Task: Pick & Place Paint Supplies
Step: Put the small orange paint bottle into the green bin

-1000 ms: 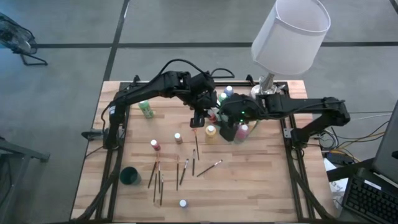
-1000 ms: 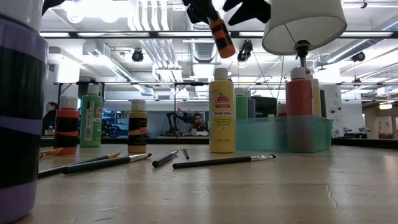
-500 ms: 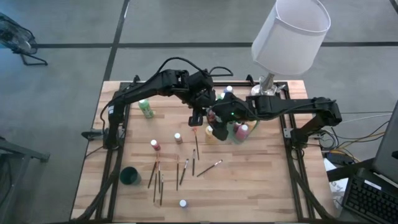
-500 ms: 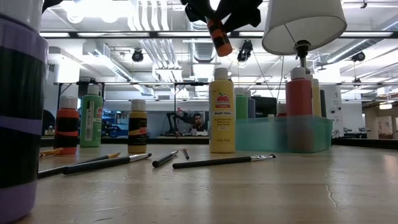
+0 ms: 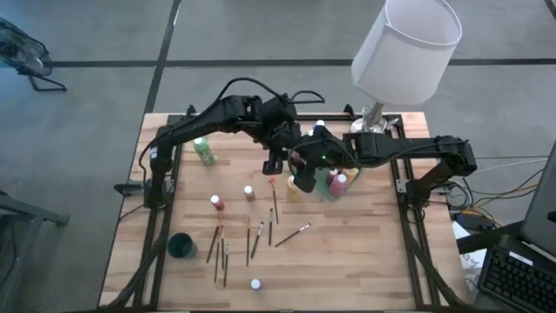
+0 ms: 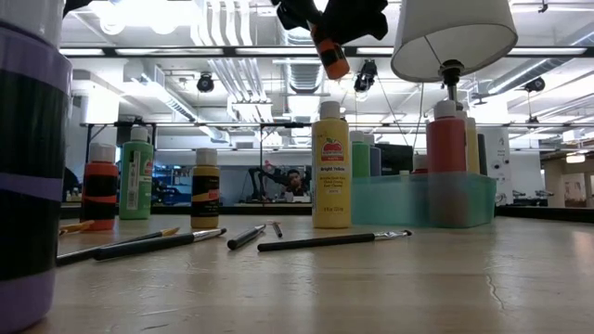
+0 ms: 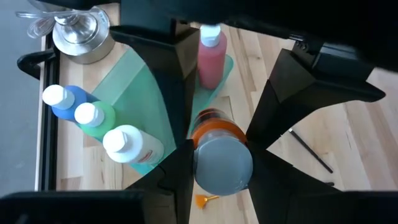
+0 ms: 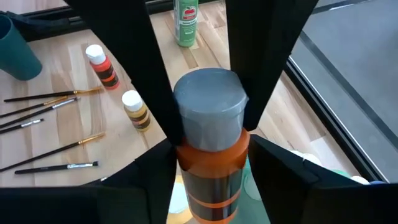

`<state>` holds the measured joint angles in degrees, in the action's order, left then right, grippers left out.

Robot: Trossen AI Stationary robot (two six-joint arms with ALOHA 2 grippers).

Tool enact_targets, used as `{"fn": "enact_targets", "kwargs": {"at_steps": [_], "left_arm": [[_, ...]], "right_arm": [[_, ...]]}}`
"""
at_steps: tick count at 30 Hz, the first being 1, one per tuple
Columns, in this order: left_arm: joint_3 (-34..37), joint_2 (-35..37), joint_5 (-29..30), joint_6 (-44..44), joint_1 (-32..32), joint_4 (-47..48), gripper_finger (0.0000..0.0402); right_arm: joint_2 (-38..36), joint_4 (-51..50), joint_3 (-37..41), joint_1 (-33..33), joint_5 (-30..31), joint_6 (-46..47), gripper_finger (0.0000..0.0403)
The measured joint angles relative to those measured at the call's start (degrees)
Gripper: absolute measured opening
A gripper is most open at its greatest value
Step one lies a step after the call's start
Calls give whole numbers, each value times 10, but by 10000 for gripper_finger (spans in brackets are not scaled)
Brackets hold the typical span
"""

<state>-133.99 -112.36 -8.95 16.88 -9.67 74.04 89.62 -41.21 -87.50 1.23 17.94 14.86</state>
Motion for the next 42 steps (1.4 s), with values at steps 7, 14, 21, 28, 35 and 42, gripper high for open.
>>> {"fn": "enact_targets", "kwargs": {"at_steps": [7, 14, 21, 28, 35, 42], "left_arm": [[0, -1, -2, -1, 0, 0, 126], [0, -1, -1, -2, -1, -1, 134], [1, 12, 27, 4, -5, 0, 154], [2, 45, 40, 14, -14, 5, 155], [16, 47, 19, 6, -19, -30, 155], [78, 65, -33, 11, -22, -139, 156]], "right_arm": [[0, -2, 0, 0, 0, -1, 121], [-2, -5, 0, 0, 0, -1, 125], [-13, -16, -1, 1, 1, 2, 121], [-37, -24, 0, 2, 8, 12, 119], [-71, -11, 0, -10, 5, 13, 117], [-129, 9, 1, -26, 15, 23, 123]]}}
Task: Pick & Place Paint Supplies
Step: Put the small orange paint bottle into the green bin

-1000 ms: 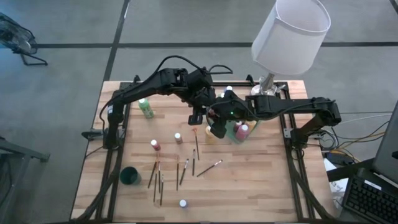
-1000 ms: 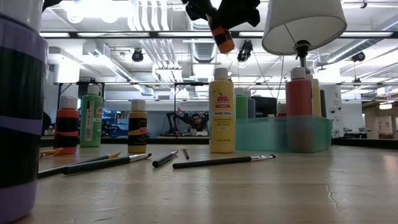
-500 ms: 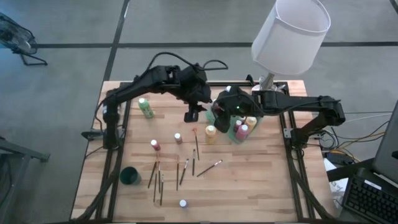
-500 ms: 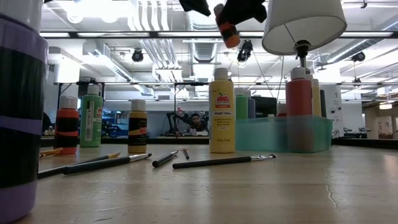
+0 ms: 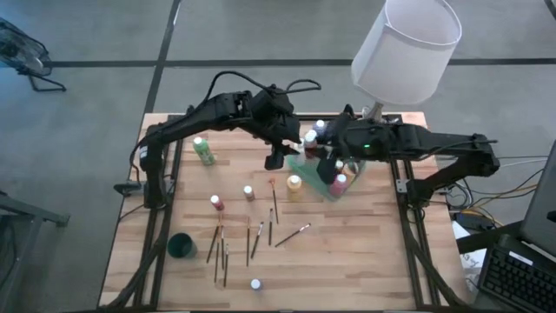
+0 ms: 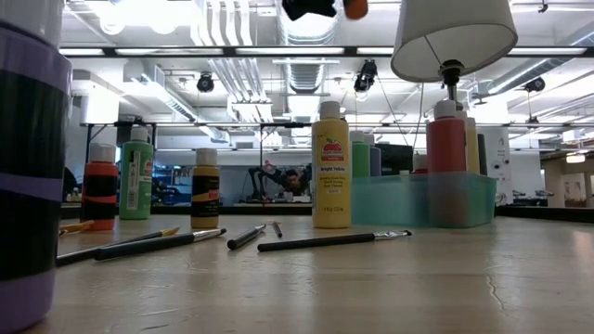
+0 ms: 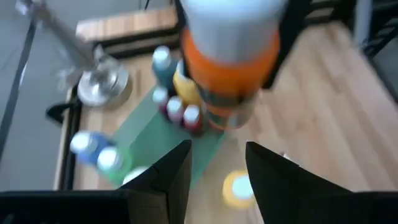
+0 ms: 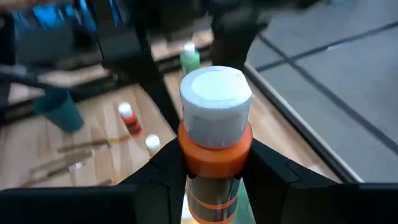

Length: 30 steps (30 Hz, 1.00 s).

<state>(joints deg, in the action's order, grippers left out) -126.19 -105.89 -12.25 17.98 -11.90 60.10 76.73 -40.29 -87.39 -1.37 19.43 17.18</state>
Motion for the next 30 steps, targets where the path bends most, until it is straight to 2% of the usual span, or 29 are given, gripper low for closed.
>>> {"fn": "enact_targets", "kwargs": {"at_steps": [6, 11, 19, 26, 30], "left_arm": [[61, 13, -38, -6, -1, -143, 164], [76, 14, -74, -23, -2, -230, 196], [76, 16, -80, -36, -2, -239, 267], [84, 13, -79, -60, 0, -298, 275], [84, 12, -79, -66, -2, -282, 275]], "right_arm": [[-49, 3, 1, -15, 18, 6, 119], [-73, -1, 1, -15, 19, 6, 118], [-80, -11, 2, -15, 33, -9, 118], [-64, 4, 2, -15, 31, -11, 127], [-58, 15, 2, -15, 31, -12, 127]]}}
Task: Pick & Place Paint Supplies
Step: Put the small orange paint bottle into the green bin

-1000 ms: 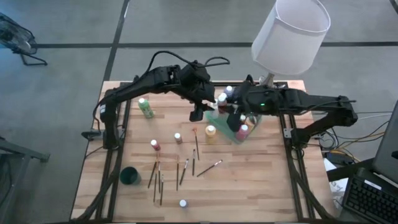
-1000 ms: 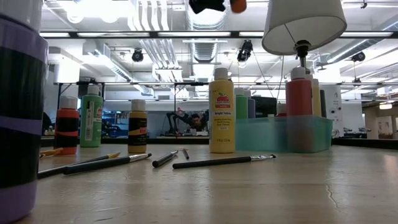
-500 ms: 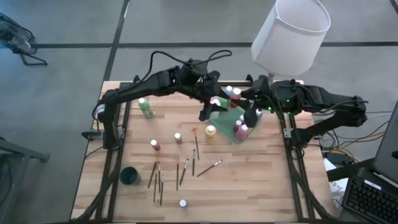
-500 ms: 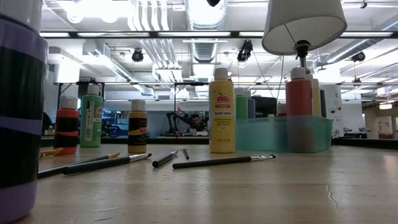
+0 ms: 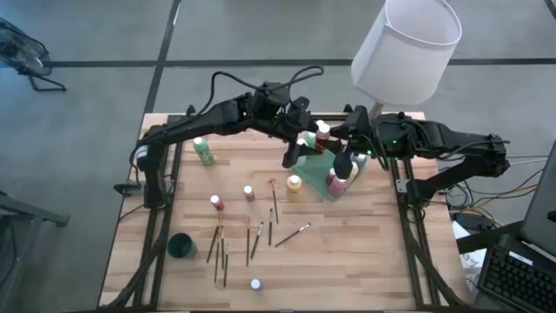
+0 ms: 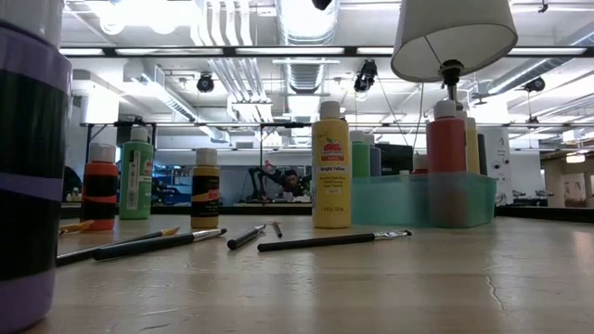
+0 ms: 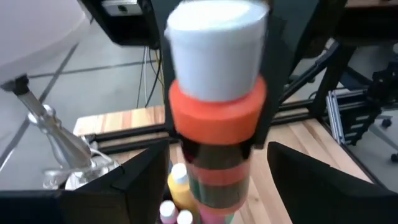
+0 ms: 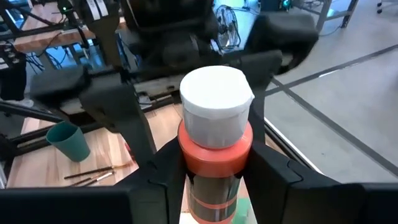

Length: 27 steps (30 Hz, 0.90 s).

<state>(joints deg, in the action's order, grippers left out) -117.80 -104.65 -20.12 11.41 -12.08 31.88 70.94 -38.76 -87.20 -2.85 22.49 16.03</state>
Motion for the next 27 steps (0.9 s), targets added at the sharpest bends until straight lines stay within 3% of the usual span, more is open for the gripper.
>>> {"fn": "enact_targets", "kwargs": {"at_steps": [11, 27], "left_arm": [[14, -1, 6, 12, -1, -4, 265], [29, -2, 2, 24, -1, -23, 164]], "right_arm": [[3, 26, 0, 0, -4, -2, 128], [7, 26, 0, 0, -2, -4, 131]]}}
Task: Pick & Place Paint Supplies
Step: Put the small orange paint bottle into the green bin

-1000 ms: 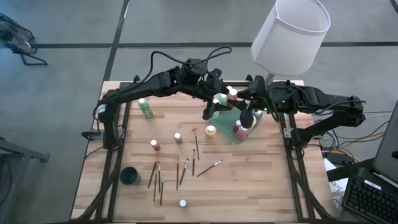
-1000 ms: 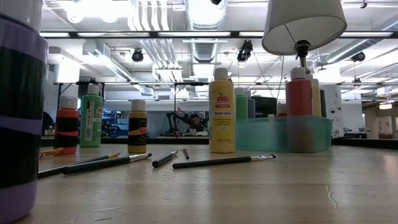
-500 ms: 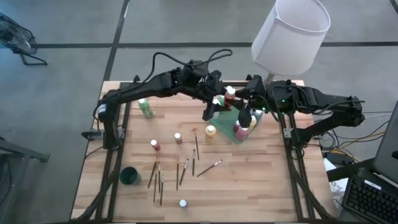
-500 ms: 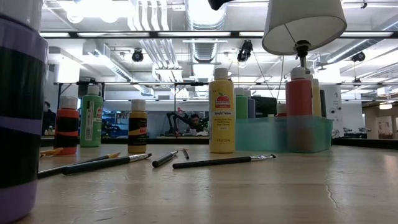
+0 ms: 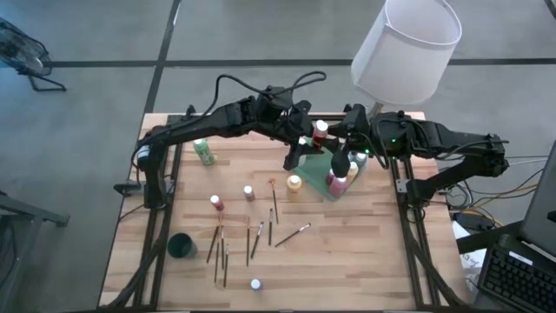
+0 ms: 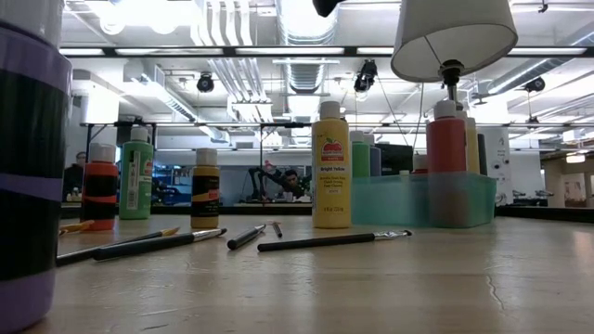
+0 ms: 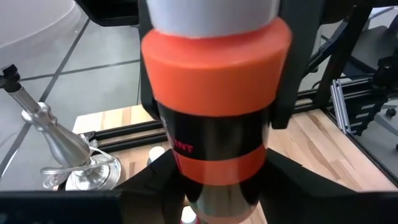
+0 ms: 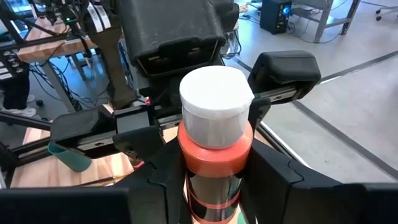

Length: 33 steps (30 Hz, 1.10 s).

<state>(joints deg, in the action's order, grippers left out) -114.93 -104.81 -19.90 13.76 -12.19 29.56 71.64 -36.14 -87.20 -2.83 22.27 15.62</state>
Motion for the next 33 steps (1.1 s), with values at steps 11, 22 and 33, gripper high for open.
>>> {"fn": "enact_targets", "kwargs": {"at_steps": [11, 22, 33], "left_arm": [[0, 1, 0, 1, 0, 16, 154], [-9, 2, 30, 57, -3, 158, 152], [-9, 1, 49, 61, -3, 185, 152]], "right_arm": [[-3, -12, 0, 1, -30, 25, 164], [-23, -104, -32, 1, -73, 85, 269], [3, -100, -29, 13, -53, 77, 294]]}}
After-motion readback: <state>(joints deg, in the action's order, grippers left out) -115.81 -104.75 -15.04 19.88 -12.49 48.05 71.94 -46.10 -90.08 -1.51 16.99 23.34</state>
